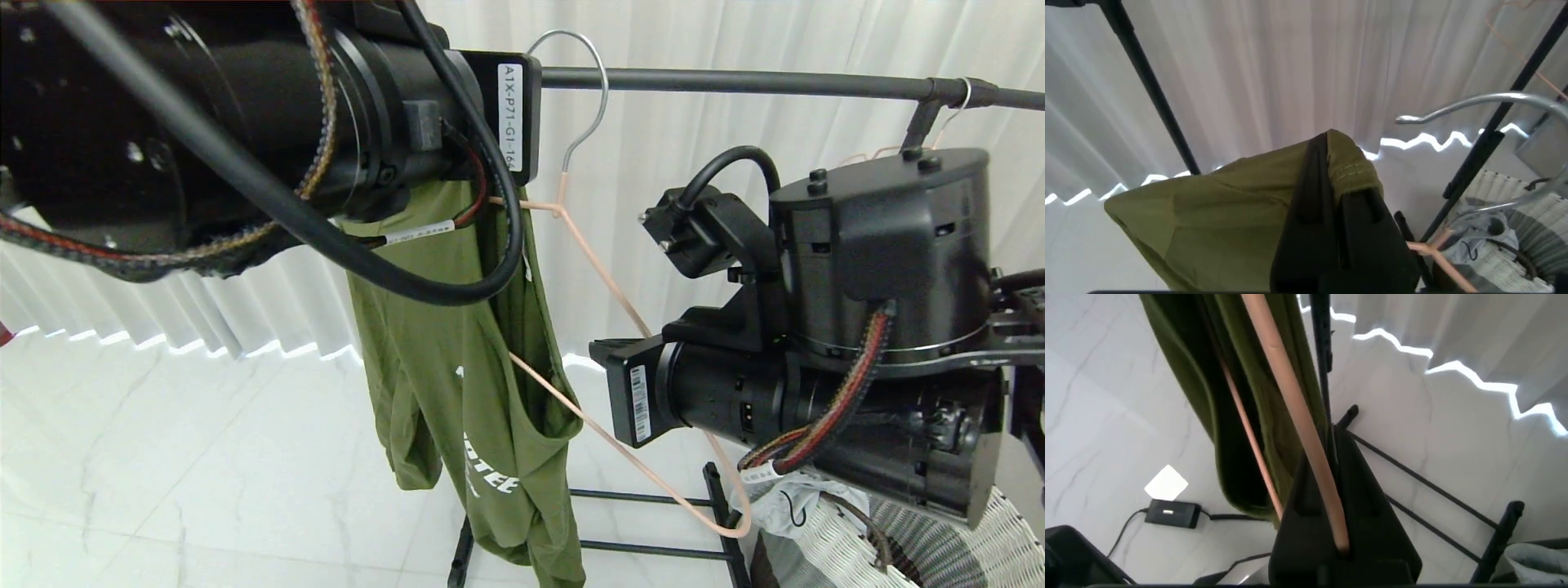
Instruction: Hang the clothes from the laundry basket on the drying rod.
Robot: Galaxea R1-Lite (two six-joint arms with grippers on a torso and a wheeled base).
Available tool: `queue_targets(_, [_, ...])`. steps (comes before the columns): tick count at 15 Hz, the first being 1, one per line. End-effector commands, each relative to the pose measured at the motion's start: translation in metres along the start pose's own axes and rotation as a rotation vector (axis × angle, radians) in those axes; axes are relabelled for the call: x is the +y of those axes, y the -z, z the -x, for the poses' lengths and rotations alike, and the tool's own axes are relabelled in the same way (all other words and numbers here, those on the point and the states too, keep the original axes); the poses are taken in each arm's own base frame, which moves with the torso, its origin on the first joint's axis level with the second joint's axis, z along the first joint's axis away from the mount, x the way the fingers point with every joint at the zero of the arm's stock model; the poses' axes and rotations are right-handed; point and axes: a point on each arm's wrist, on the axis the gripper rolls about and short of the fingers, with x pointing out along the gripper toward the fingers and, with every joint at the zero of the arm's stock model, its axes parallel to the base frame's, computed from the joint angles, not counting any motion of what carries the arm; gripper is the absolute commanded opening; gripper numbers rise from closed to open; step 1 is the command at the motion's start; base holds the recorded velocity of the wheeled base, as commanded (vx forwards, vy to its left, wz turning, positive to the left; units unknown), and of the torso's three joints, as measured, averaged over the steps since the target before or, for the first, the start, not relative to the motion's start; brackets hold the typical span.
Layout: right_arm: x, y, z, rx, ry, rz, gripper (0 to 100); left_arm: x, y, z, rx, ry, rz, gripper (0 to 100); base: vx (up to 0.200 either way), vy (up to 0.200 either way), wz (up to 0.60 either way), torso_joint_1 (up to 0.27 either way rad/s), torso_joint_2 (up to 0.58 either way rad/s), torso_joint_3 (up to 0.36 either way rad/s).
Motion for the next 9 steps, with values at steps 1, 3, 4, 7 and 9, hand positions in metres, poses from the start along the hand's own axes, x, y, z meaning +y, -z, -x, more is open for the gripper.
queue_targets(1, [0.002,0.002,-0.004,0.01,0.001,-0.003,0,0.0,-0.001,0.002,-0.004,0.004,0.002,0,0.0,0.0,0.0,0.0,0.0,0.0])
queue_targets(3, [0.001,0.0,-0.001,0.001,0.0,-0.032,0,0.0,-0.002,0.004,-0.007,0.007,0.004,0,0.0,0.0,0.0,0.0,0.0,0.0])
queue_targets(4, [0.001,0.0,0.0,-0.001,-0.001,-0.039,0,-0.002,-0.004,0.007,-0.013,0.019,0.005,0,0.0,0.0,0.0,0.0,0.0,0.0])
queue_targets(7, [0.003,-0.002,0.006,-0.011,-0.013,-0.044,0,-0.017,-0.007,0.025,-0.029,0.105,0.01,0,0.0,0.0,0.0,0.0,0.0,0.0])
queue_targets(9, [0.004,-0.004,0.013,-0.021,-0.025,-0.044,0,-0.017,-0.008,0.026,-0.031,0.107,0.021,0,0.0,0.0,0.0,0.0,0.0,0.0])
